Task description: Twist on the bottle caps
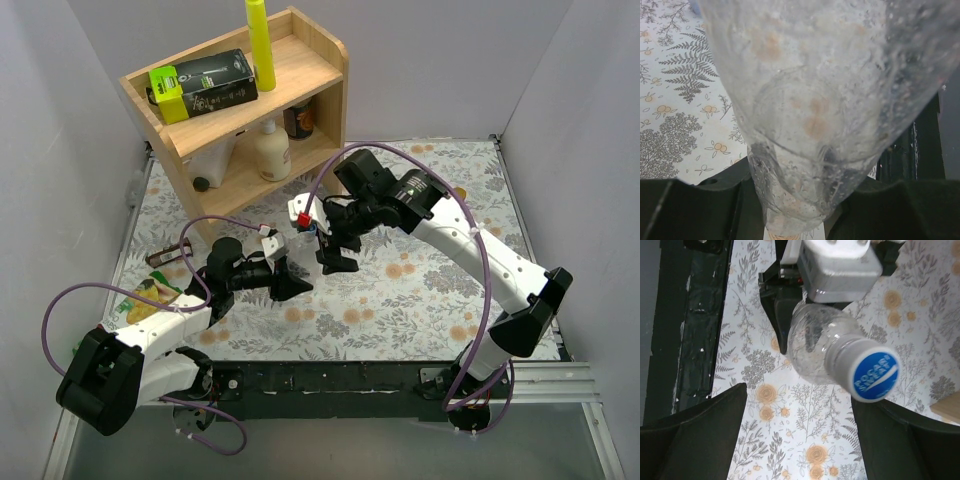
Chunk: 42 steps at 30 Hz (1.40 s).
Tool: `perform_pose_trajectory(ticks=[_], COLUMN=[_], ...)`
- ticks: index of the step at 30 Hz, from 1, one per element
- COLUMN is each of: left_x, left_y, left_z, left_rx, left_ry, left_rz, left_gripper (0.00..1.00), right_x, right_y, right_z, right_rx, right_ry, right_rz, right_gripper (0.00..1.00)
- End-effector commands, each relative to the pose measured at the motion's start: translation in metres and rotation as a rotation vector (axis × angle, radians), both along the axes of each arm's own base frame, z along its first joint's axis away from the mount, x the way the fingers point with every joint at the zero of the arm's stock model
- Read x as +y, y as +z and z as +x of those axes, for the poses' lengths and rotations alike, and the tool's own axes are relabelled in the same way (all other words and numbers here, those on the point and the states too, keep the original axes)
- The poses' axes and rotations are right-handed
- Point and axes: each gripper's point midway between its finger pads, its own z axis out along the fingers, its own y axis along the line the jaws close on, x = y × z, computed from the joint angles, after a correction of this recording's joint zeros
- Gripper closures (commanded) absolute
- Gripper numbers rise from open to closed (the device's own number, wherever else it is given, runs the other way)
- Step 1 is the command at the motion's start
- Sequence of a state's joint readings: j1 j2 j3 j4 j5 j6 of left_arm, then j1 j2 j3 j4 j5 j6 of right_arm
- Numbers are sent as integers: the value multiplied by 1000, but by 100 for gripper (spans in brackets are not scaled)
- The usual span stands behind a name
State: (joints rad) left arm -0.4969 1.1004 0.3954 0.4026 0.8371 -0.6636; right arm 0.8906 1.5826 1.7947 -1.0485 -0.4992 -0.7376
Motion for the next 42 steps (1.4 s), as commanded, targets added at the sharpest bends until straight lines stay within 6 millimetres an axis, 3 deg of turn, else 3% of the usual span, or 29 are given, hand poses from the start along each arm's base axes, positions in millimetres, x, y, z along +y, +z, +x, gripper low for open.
perform_pose_trajectory(ticks=[1, 4, 7, 12, 16, 18, 21, 25, 30, 42], left_x=[1, 2, 2, 1, -1, -1, -1, -2, -2, -3], left_y=[16, 16, 13, 7, 7, 7, 6, 7, 8, 14], left_z=[7, 6, 3, -5, -6, -6, -6, -6, -6, -2], left_rx=[-39, -38, -45, -43, -31, -27, -26, -31, -31, 30], left_ry=[34, 35, 13, -31, -47, -51, -52, -59, -60, -10], left_rz=[-36, -33, -21, -1, -3, -1, 2, 2, 1, -46], left_gripper=[100, 100, 100, 100, 100, 100, 100, 100, 100, 100], right_x=[-11, -15, -21, -16, 5, 14, 19, 22, 27, 6], right_y=[-8, -9, -5, 31, 62, 65, 52, 35, 31, 4], right_z=[-8, -9, 7, 44, 30, 17, 0, -4, -5, 0], right_rx=[23, 15, -25, -93, -132, -161, -164, -184, -212, -232], right_ry=[-19, -24, -111, -209, -61, 21, 85, 97, 100, 46], right_rz=[-49, -59, -76, 12, 135, 151, 121, 86, 80, -22], right_gripper=[10, 10, 13, 11, 8, 7, 7, 7, 7, 7])
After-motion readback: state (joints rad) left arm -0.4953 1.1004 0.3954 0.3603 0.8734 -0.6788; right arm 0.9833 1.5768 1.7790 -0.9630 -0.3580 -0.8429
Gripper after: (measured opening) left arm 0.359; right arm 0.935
